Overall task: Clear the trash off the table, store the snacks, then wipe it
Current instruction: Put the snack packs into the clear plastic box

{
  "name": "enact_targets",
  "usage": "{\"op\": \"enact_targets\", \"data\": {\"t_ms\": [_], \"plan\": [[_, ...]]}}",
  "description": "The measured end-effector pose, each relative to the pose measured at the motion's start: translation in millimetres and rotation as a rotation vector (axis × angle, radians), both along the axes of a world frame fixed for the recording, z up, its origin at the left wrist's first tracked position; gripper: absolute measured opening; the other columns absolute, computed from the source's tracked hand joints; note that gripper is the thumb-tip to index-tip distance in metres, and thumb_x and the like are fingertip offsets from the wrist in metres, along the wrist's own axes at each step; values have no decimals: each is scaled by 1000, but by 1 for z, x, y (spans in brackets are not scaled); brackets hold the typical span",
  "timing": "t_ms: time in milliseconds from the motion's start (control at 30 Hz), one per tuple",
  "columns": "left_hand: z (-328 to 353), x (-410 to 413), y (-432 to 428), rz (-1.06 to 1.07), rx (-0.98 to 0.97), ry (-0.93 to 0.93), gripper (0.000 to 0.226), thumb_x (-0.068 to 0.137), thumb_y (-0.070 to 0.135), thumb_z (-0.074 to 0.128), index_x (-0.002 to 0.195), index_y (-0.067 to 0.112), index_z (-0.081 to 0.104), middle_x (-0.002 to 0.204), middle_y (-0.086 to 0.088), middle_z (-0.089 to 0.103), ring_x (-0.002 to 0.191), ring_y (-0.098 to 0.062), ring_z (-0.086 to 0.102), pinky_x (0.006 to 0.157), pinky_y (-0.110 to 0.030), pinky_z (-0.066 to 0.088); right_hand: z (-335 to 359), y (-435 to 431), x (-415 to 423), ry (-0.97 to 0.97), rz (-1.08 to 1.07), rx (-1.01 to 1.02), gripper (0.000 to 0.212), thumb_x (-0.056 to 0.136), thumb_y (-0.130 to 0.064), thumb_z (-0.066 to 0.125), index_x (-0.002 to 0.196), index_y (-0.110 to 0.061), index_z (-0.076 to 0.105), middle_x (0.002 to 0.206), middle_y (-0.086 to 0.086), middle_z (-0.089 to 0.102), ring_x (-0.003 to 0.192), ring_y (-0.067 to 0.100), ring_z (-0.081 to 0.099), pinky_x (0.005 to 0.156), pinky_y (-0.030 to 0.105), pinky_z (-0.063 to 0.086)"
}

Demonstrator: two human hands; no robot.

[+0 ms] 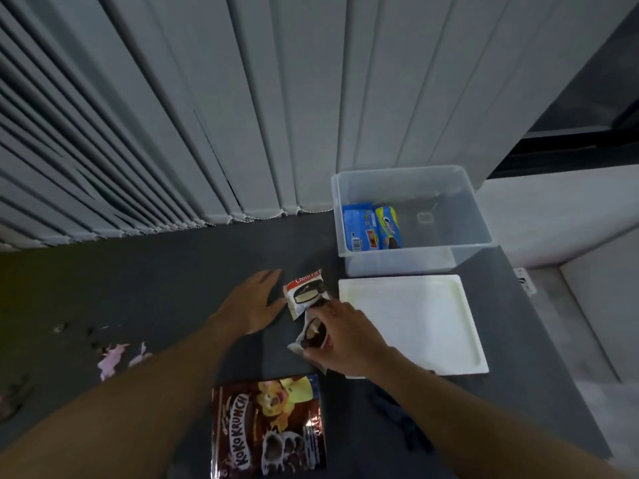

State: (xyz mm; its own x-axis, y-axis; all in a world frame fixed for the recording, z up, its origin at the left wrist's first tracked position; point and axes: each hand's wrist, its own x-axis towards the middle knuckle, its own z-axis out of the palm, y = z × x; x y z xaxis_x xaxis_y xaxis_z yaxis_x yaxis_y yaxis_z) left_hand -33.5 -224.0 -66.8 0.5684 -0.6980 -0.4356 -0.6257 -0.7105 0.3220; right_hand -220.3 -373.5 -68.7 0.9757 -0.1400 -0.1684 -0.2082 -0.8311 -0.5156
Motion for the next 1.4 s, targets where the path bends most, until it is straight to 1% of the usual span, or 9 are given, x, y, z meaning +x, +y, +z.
{"op": "enact_targets", "data": {"t_ms": [167,433,567,667,733,933,1167,1267,1400], "plan": [[-17,5,-10,-93,-79,61,75,96,48,54,157,21,20,160,-2,28,145,-22,29,118,-39,28,-22,10,-4,97,32,-103,82,74,-65,66,140,-35,29,143,-3,44,130,23,41,103,44,37],[-25,5,-19,-149,-95,26,73,93,45,60,155,24,27,141,-4,48,126,-26,44,106,-40,38,-19,1,-8,39,32,20,61,78,-43,68,131,-38,39,131,-1,45,116,21,48,99,39,37],[-25,-2,-30,-58,-157,83,76,89,54,62,152,23,33,132,-5,56,122,-26,50,105,-39,41,-10,-5,-18,-55,2,148,54,76,-42,71,122,-40,45,125,-9,38,99,8,45,89,23,41],[-25,-7,-40,-23,-142,69,50,84,63,62,115,23,60,106,-3,60,103,-24,57,88,-35,46,0,-14,-24,-103,-34,173,53,77,-40,74,122,-40,46,123,-11,42,97,4,49,85,14,45],[-21,-12,-45,45,-133,104,40,82,59,68,95,22,60,93,-2,53,91,-22,56,76,-30,42,11,-22,-25,-129,-53,172,54,76,-40,75,123,-38,48,121,-9,45,97,6,52,87,17,50],[2,-15,-46,257,-340,87,42,82,38,77,100,12,49,99,-6,55,87,-23,56,69,-31,40,52,-58,-22,-288,-74,156,58,77,-38,74,129,-32,51,124,-9,43,103,9,55,91,18,50],[56,7,-64,482,-537,72,46,79,63,68,105,28,57,89,10,67,82,-10,63,71,-28,45,90,-125,5,-576,-310,87,54,75,-33,79,124,-20,59,114,-10,51,99,2,53,89,11,45],[76,14,-81,477,-622,60,45,81,63,66,109,29,58,89,14,66,78,0,61,64,-17,42,90,-154,17,-537,-489,73,53,73,-26,84,120,-24,61,109,-9,49,93,5,54,83,2,37],[102,20,-116,475,-731,52,39,82,65,62,104,33,57,85,17,64,76,5,60,61,-14,40,89,-196,34,-318,-646,34,47,72,-28,80,115,-25,61,103,-3,45,88,21,57,79,22,37]]}}
